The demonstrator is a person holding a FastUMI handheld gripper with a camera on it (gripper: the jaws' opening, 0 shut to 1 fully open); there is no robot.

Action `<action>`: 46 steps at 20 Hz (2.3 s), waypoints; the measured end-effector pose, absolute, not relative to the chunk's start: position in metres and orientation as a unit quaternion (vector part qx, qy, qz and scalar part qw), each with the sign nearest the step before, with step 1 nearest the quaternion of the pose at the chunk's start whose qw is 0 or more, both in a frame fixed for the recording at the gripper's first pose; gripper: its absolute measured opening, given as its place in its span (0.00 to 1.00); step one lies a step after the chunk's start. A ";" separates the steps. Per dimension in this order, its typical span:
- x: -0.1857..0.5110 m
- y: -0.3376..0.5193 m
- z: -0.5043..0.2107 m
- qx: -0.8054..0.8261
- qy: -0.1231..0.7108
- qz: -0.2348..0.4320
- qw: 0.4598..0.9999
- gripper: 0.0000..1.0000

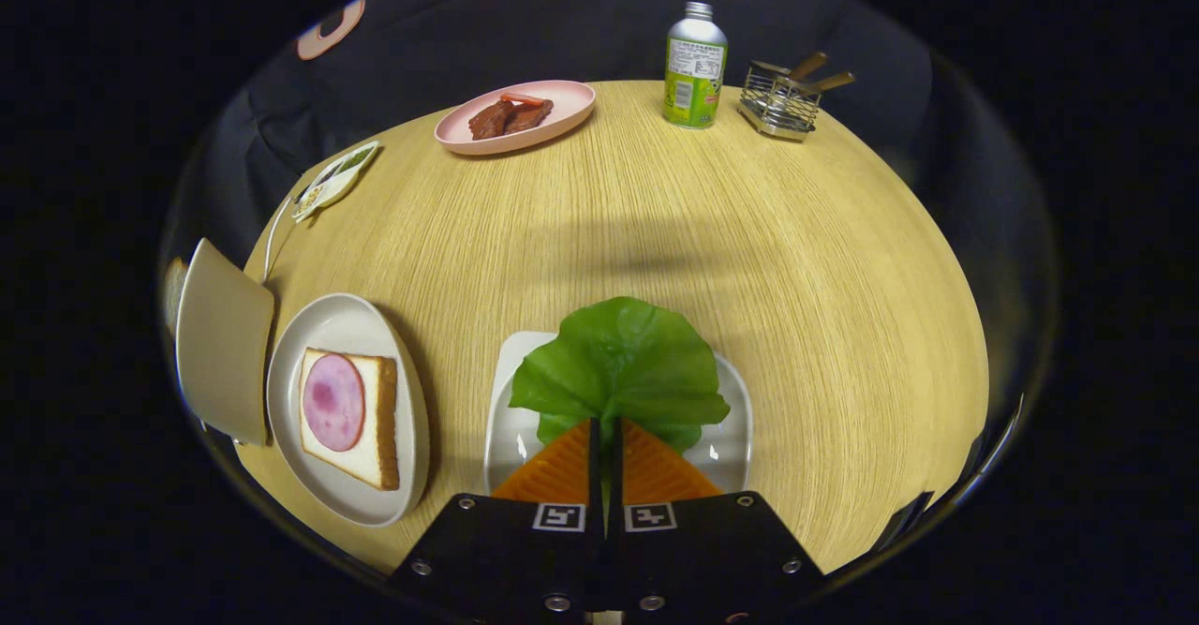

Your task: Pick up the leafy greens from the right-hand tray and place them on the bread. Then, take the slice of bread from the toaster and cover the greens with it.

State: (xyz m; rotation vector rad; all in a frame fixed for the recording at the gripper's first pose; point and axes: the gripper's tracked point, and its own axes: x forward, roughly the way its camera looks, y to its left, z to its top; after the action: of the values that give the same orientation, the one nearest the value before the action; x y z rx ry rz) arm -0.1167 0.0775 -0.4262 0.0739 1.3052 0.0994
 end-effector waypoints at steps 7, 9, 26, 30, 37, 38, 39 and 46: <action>-0.112 0.085 -0.386 0.071 0.577 0.042 0.813 0.01; -0.108 0.088 -0.368 0.074 0.564 0.048 0.821 0.00; -0.143 0.253 -0.314 0.053 0.557 0.258 0.788 0.01; -0.150 0.263 -0.337 0.009 0.567 0.279 0.775 0.01; -0.133 0.244 -0.364 -0.086 0.536 0.278 0.793 0.07; -0.130 0.240 -0.366 -0.094 0.533 0.276 0.794 0.11; -0.131 0.240 -0.367 -0.096 0.534 0.274 0.794 0.12; -0.125 0.255 -0.325 -0.042 0.524 0.284 0.802 0.27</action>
State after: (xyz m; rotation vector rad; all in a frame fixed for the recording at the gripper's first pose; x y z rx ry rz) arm -0.1248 0.2551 -0.3254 -0.0895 1.1223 0.6076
